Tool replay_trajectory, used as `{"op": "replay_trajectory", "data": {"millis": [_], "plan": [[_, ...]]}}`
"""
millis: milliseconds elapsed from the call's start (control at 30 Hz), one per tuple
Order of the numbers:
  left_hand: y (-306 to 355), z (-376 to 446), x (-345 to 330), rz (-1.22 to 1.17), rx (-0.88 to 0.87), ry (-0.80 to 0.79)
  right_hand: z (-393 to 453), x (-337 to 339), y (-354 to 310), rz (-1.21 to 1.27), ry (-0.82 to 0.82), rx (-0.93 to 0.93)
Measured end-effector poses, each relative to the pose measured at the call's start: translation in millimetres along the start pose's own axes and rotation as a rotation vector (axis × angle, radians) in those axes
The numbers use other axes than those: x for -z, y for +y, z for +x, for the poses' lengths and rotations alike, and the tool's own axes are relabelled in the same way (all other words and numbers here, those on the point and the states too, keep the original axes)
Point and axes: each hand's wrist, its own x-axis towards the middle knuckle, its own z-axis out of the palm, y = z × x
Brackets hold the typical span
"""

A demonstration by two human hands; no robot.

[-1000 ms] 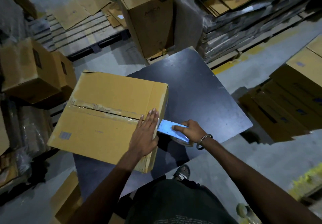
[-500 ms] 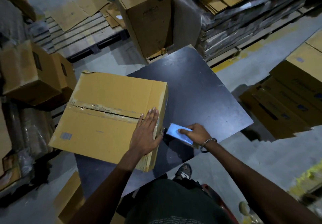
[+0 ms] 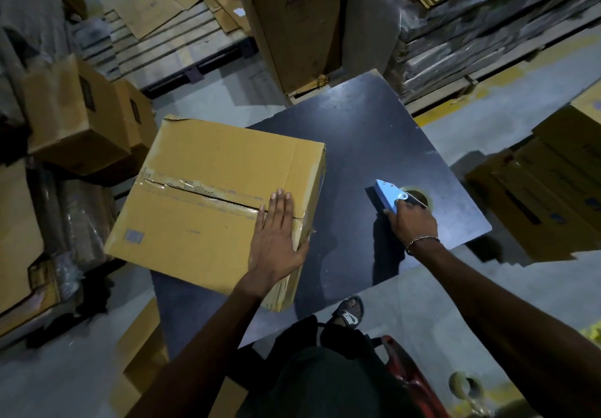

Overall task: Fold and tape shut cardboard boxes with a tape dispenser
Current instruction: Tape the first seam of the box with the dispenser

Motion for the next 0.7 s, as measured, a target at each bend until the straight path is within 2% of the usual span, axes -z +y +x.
{"op": "replay_trajectory", "data": {"millis": [133,167,233,300,367,433,500,567,700], "plan": [[0,-2,5,-0.044,-0.004,-0.019,-18,19,-42,0.045,0.124,-0.203],[-4,-6,7,-0.061,-0.037,-0.037,-27,24,-58,0.123,0.179,-0.237],[-18,-18,11,-0.095,-0.141,-0.091,-47,32,-100,0.488,0.211,-0.259],[-37,-31,16,-0.077,-0.217,-0.105,-67,39,-151,0.877,0.075,-0.262],[-53,-41,14,-0.026,-0.223,-0.071,-86,37,-201,1.067,-0.103,-0.215],[-59,-42,9,-0.014,-0.212,-0.040,-99,27,-238,1.072,-0.134,-0.116],[-57,-42,5,-0.020,-0.209,-0.029,-100,17,-253,1.067,-0.089,-0.089],[-55,-42,5,-0.006,-0.206,-0.034,-95,9,-252,1.128,-0.107,-0.156],[-52,-46,8,0.032,-0.194,-0.046,-95,2,-238,1.264,-0.338,-0.334]]}}
